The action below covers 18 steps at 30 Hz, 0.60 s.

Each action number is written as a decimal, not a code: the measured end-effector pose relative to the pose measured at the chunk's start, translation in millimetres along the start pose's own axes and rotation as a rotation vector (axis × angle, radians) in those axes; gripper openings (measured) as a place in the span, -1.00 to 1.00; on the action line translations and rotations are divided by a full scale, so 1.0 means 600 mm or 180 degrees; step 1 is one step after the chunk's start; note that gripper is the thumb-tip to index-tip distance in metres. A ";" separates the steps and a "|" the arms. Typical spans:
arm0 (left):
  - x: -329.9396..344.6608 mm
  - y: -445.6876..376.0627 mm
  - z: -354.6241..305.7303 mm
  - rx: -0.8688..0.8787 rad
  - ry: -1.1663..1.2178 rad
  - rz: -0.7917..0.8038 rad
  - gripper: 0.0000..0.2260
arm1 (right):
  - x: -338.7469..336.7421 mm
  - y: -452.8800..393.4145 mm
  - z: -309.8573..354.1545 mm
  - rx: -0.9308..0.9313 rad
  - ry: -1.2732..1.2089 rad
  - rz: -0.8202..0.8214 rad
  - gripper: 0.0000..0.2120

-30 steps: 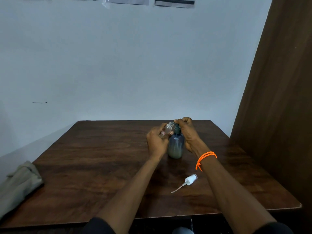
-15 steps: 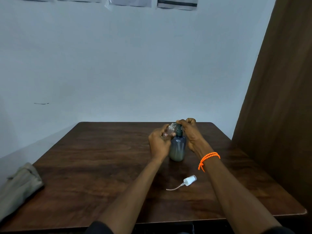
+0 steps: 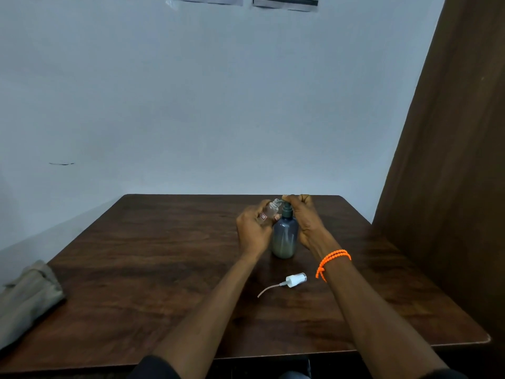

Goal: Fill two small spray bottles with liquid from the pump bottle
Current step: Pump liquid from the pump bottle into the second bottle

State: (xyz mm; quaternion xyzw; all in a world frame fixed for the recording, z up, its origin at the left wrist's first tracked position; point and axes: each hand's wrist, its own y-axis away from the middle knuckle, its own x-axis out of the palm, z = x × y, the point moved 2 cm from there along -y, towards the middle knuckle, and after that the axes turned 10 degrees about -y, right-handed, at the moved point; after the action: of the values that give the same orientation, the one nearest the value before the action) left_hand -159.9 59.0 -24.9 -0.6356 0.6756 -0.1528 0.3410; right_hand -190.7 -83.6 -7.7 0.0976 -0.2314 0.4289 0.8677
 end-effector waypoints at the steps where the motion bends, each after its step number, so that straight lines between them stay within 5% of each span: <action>1: 0.002 0.001 0.002 0.0029 0.0008 -0.0004 -0.68 | 0.002 -0.001 0.006 0.0020 0.0020 0.0005 -0.53; 8: 0.000 -0.003 0.002 0.0145 -0.0055 -0.0056 -0.70 | -0.004 -0.010 -0.008 0.0006 -0.0026 -0.0069 -0.68; 18: -0.006 -0.003 -0.001 0.0215 -0.0104 -0.0073 -0.74 | -0.008 -0.010 -0.013 0.0052 -0.0044 -0.0097 -0.60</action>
State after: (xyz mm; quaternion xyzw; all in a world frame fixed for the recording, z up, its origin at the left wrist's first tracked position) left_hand -159.0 61.7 -22.1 -0.6338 0.6571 -0.1689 0.3714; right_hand -185.8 -87.7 -16.6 0.1112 -0.2323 0.4168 0.8717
